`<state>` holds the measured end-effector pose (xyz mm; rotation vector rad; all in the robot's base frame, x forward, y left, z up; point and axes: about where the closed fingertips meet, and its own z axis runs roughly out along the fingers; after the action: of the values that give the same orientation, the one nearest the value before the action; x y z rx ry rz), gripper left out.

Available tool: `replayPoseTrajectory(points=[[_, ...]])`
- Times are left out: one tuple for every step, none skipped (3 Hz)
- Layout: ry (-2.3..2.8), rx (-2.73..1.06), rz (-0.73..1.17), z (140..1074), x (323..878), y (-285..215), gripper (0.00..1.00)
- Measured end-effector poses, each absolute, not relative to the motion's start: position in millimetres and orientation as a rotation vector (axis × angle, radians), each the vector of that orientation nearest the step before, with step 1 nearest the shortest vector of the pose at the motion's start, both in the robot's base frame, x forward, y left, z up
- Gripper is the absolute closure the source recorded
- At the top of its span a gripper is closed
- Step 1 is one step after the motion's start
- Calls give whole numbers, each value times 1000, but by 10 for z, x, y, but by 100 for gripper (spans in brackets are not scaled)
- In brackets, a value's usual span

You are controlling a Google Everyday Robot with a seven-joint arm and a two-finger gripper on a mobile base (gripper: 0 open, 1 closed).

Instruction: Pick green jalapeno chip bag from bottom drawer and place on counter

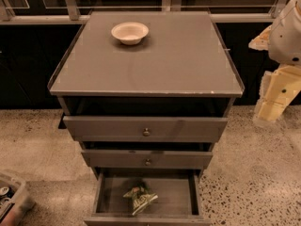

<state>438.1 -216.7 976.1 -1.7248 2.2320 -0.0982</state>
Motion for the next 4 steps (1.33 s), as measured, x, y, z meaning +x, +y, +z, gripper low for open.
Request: replayPoseTrajectory(points=[[2232, -1725, -98, 9761, 4381, -2167, 0], [2236, -1689, -91, 9691, 4378, -2191, 0], [2272, -1566, -21, 9331, 4353, -2263, 0], [2345, -1404, 78, 8642, 4277, -2306, 0]])
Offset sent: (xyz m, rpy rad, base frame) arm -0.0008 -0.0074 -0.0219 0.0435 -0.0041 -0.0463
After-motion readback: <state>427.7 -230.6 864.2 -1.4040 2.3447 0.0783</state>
